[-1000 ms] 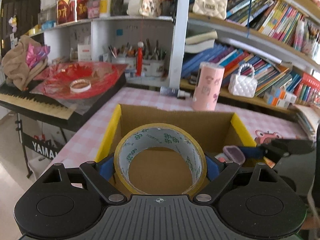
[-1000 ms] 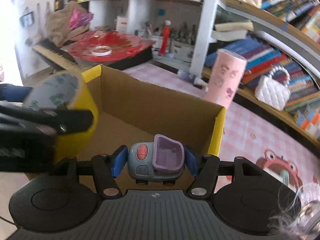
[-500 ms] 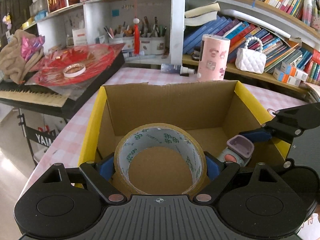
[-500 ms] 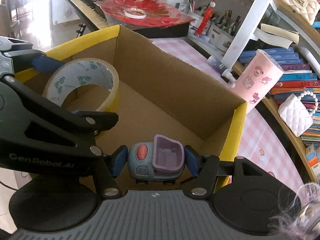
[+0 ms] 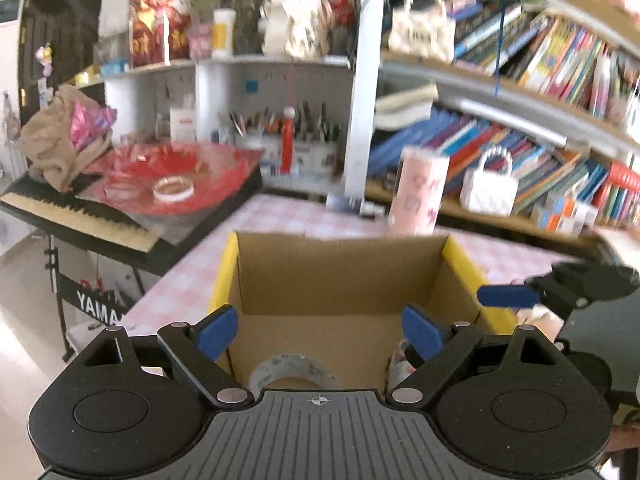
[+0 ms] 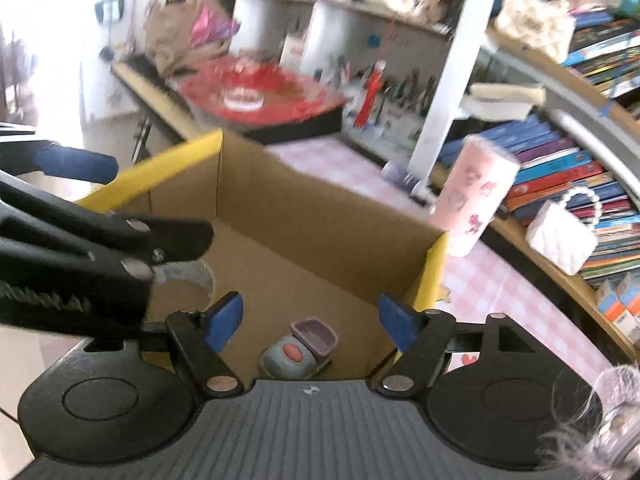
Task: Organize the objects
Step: 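Lower both into the box and open the left and right tools, then withdraw both tools from the box and move toward the white foam cube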
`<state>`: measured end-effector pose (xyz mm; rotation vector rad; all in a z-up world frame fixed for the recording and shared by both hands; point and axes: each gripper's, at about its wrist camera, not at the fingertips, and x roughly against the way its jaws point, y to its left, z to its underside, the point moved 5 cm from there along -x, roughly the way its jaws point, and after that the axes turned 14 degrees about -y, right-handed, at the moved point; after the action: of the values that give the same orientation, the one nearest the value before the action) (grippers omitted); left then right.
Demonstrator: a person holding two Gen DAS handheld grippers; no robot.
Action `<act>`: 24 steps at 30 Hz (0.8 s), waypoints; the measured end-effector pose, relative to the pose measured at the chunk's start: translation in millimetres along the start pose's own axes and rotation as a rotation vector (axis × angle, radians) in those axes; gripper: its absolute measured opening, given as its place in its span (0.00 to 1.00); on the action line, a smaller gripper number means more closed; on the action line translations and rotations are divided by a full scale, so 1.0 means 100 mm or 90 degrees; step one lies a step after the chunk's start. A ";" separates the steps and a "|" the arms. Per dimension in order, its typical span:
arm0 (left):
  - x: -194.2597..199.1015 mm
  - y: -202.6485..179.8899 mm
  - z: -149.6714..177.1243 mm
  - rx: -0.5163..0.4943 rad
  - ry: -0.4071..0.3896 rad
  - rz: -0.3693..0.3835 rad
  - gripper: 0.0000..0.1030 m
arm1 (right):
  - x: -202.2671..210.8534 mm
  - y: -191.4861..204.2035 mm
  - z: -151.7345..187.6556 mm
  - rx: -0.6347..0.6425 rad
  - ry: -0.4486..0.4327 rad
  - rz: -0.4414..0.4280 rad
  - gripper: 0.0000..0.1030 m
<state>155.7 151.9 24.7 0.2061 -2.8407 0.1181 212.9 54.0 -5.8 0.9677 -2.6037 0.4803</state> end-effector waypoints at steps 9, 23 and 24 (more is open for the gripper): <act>0.56 0.13 -0.05 0.023 -0.049 -0.014 0.89 | 0.69 0.04 -0.05 -0.077 -0.065 0.071 0.71; 1.24 0.21 0.54 -0.001 0.016 0.013 0.90 | 1.46 0.45 0.55 -0.153 -0.012 0.183 0.73; 1.28 0.21 0.58 -0.007 0.018 0.014 0.90 | 1.51 0.49 0.60 -0.156 -0.007 0.192 0.73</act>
<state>14.5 150.1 5.1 0.1701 -2.8155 0.1099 60.4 -20.9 -7.8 0.5033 -2.7478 0.2172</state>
